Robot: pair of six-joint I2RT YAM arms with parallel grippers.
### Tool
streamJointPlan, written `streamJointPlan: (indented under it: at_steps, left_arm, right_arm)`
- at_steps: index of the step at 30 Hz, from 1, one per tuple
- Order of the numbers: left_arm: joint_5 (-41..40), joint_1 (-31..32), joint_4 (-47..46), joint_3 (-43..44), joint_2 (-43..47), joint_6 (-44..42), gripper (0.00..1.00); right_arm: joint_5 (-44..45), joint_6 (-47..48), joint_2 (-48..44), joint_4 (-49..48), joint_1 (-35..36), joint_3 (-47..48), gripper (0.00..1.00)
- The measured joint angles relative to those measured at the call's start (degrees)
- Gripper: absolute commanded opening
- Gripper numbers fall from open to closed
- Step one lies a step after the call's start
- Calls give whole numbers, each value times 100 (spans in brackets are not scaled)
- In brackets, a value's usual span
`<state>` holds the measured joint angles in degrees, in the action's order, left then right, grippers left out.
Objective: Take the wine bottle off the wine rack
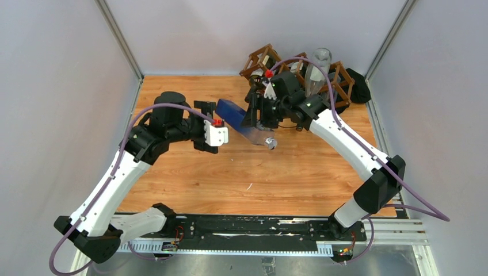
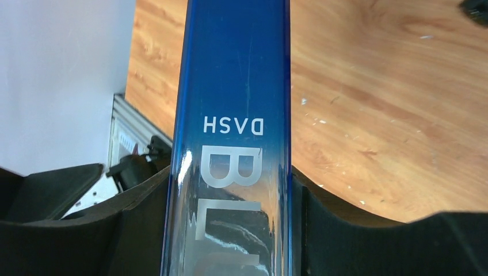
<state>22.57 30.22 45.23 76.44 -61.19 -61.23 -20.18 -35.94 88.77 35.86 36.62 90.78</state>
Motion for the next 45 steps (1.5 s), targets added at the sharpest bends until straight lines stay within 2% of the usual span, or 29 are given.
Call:
streamJointPlan:
  at_steps: [17,23,25,27,28,29,30,31,33,34,36,39,45]
  left_arm:
    - [-264,892,-59,-1115,726,-170,100]
    - [-516,1027,-490,-1373,741,-151,98]
    - [-581,1036,-660,-1469,761,-136,94]
    - [-608,1040,-743,-1550,804,-133,85]
    - [-610,1043,-750,-1585,831,-122,79]
    - [-612,1045,-754,-1626,866,-118,65]
    - [-612,1047,-734,-1659,892,-127,53]
    - [-614,1049,-732,-1676,903,-72,44]
    - [-597,1064,-682,-1705,914,-227,18]
    - [-584,1075,-660,-1727,931,-184,11]
    - [-588,1080,-686,-1766,962,-149,3]
    - [-651,1080,-876,-1974,1086,55,0]
    - [-802,1082,-979,-2398,1309,584,0]
  right_arm:
    - [-566,-92,0,-304,918,0,0]
    - [-754,-175,0,-439,1178,0,0]
    - [-846,-177,7,-507,1257,0,0]
    - [-914,-170,13,-544,1307,0,0]
    - [-927,-170,17,-560,1329,0,0]
    - [-944,-177,22,-579,1333,0,0]
    - [-955,-177,28,-601,1335,0,7]
    - [-951,-144,33,-632,1335,0,20]
    - [-1005,-90,44,-579,1331,0,47]
    - [-1049,-87,55,-540,1327,0,60]
    - [-1051,-81,66,-540,1322,2,77]
    - [-1139,-57,63,-579,1231,4,88]
    - [-1244,-42,-190,-837,822,9,91]
